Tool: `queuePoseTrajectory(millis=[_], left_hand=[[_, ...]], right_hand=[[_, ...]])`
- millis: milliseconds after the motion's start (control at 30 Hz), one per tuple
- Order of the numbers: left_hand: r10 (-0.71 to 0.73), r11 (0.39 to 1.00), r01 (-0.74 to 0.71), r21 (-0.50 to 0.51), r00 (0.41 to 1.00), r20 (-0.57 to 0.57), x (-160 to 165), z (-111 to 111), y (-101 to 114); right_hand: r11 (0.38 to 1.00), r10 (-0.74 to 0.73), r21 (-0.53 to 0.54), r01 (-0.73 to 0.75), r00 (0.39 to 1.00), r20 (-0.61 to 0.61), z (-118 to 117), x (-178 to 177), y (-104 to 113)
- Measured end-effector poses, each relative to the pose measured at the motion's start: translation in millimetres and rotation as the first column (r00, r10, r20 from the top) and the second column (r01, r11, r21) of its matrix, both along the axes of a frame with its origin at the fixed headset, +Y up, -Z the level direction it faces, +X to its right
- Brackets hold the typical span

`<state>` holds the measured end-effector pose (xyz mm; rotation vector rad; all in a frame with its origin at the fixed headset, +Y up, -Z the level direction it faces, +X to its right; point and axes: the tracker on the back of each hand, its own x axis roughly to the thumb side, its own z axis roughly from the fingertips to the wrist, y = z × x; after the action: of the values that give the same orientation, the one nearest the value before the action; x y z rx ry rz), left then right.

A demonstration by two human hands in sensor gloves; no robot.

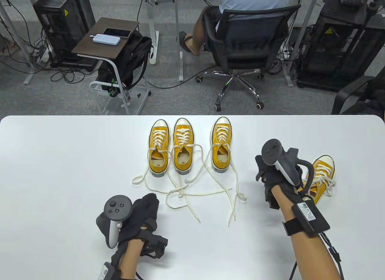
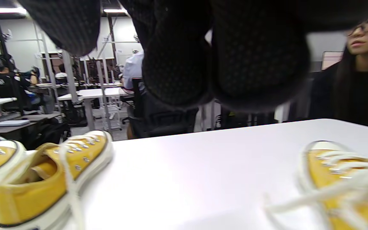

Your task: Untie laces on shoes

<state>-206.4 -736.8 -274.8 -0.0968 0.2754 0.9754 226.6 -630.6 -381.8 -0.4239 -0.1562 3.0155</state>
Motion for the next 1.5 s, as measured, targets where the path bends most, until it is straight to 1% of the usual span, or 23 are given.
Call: queuePoseTrajectory(millis=[100,133,233,300,400,567,700,767,833,900,933,1033,1133,1167,1333,1500], left_hand=[[0.012,1.0,-0.012,0.0,1.0,-0.001,-1,1,0],[0.014,1.0,-0.014,-0.001,1.0,-0.002,-1,1,-1],[0.019,1.0,-0.019,-0.012,1.0,-0.007,-3,1,-3],[0.019,0.999,-0.019,-0.028,1.0,-0.006,-4,0,-5],[0.013,0.999,-0.013,-0.038,1.0,-0.01,-4,0,-8],[-0.002,0.999,0.002,-0.049,1.0,-0.01,-4,-1,-10],[-0.015,0.998,0.015,-0.056,1.0,-0.005,-2,-2,-10],[-0.022,0.998,0.022,-0.059,1.0,-0.003,-1,-2,-11],[-0.025,0.998,0.025,-0.059,1.0,-0.002,-1,-3,-11],[-0.03,0.998,0.03,-0.061,1.0,-0.002,0,-3,-10],[-0.031,0.998,0.03,-0.061,1.0,-0.002,0,-3,-10],[-0.035,0.997,0.035,-0.063,0.999,-0.002,0,-3,-10],[-0.038,0.997,0.038,-0.064,0.999,-0.002,0,-3,-10],[-0.039,0.997,0.039,-0.064,0.999,-0.003,0,-3,-10],[-0.045,0.997,0.044,-0.071,0.999,-0.004,0,-3,-10],[-0.049,0.996,0.048,-0.078,0.999,-0.006,1,-3,-10]], right_hand=[[0.999,0.03,-0.042,-0.028,0.998,0.06,21,31,-6],[0.998,0.032,-0.055,-0.028,0.997,0.073,25,37,-8],[0.992,0.032,-0.123,-0.015,0.99,0.135,38,66,-26],[0.984,0.032,-0.177,-0.001,0.985,0.167,43,80,-39],[0.974,0.021,-0.225,0.024,0.98,0.198,49,95,-60],[0.948,0.029,-0.316,0.039,0.978,0.208,51,103,-92],[0.953,0.035,-0.302,0.03,0.978,0.206,50,105,-106],[0.968,0.055,-0.252,-0.002,0.978,0.202,51,105,-108],[0.978,0.059,-0.208,-0.02,0.981,0.185,52,104,-107],[0.991,0.075,-0.119,-0.054,0.981,0.177,55,104,-100],[0.992,0.071,-0.118,-0.05,0.981,0.18,56,104,-98],[0.998,0.01,-0.059,0.001,0.984,0.179,61,106,-84],[0.998,-0.043,-0.032,0.049,0.987,0.155,67,104,-69],[0.998,-0.04,-0.034,0.046,0.989,0.145,69,102,-64],[0.997,-0.075,0.034,0.073,0.995,0.063,81,83,-30],[0.992,-0.087,0.083,0.091,0.995,-0.051,95,52,6]])
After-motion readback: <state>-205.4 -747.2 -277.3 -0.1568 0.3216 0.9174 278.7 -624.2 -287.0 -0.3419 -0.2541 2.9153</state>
